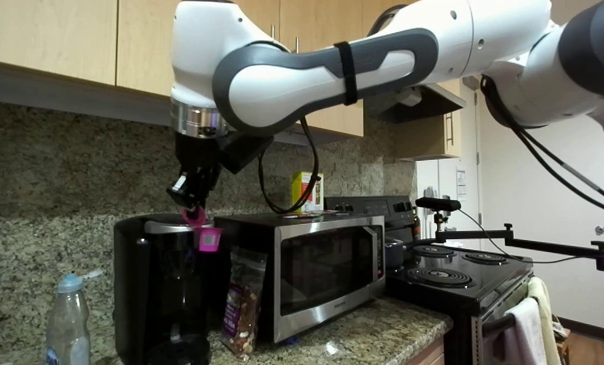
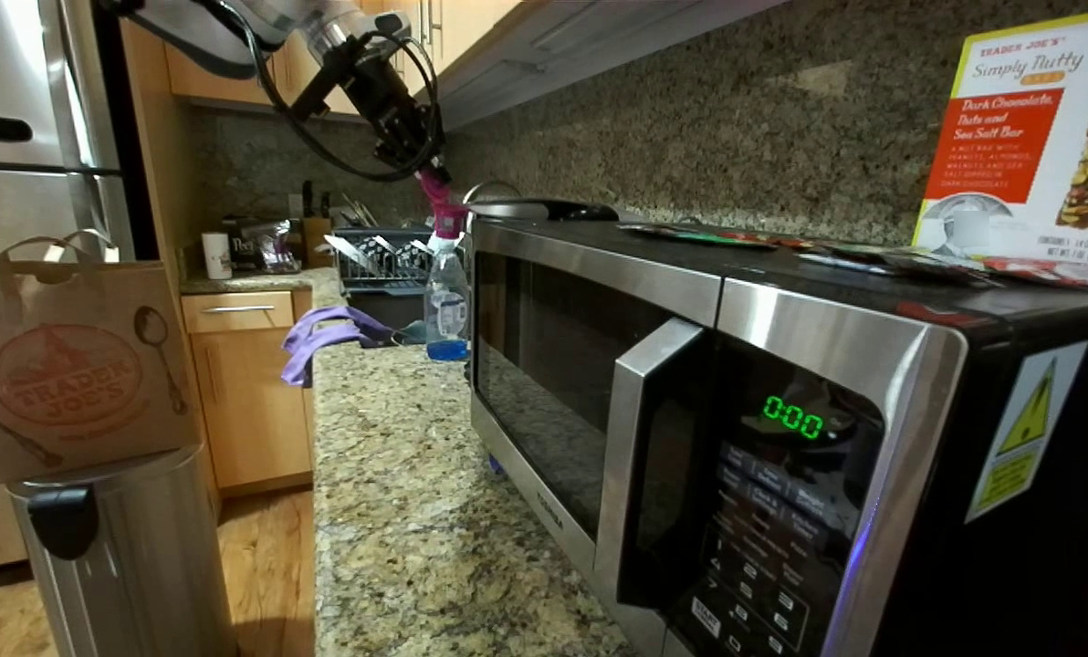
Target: Put the pink object on the counter top
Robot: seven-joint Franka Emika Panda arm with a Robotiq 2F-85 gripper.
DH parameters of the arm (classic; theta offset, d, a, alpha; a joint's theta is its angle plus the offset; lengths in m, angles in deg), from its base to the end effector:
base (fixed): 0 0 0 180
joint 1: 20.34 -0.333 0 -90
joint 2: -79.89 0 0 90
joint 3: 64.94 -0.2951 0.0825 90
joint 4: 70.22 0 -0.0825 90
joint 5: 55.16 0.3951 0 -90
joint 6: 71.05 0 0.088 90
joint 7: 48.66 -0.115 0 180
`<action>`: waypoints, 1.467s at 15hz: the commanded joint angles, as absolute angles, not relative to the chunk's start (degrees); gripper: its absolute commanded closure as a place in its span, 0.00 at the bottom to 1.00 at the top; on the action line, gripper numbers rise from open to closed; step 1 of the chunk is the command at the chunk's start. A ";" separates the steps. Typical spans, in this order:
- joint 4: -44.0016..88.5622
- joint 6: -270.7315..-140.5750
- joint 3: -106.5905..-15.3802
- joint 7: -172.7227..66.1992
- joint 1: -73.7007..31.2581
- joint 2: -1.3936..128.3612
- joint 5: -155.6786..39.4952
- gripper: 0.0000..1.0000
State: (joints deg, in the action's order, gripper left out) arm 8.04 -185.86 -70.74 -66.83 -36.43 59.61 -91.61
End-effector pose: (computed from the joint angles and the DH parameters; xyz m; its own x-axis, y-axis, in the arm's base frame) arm 0.6693 0.2135 0.5311 0.8726 0.3152 0.3731 0.1175 -0.8769 0.4660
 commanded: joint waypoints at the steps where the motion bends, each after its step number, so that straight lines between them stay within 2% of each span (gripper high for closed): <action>1: 5.58 -183.06 -72.18 -57.89 -35.62 58.34 -84.37 0.90; 2: 7.12 -184.67 -70.15 -63.33 -37.08 59.08 -88.03 0.90; 3: 7.08 -184.63 -70.09 -62.61 -37.14 58.98 -87.32 0.83; 8: 7.09 -184.63 -69.88 -62.66 -37.19 58.93 -87.36 0.83; 9: 7.09 -184.64 -69.88 -62.66 -37.19 58.93 -87.36 0.89; 14: 15.33 -191.89 -71.17 -67.56 -36.95 58.63 -86.97 0.90; 21: 25.07 -200.62 -71.85 -65.12 -36.43 56.60 -74.47 0.90; 22: 22.64 -198.31 -70.41 -66.77 -38.35 55.86 -77.31 0.83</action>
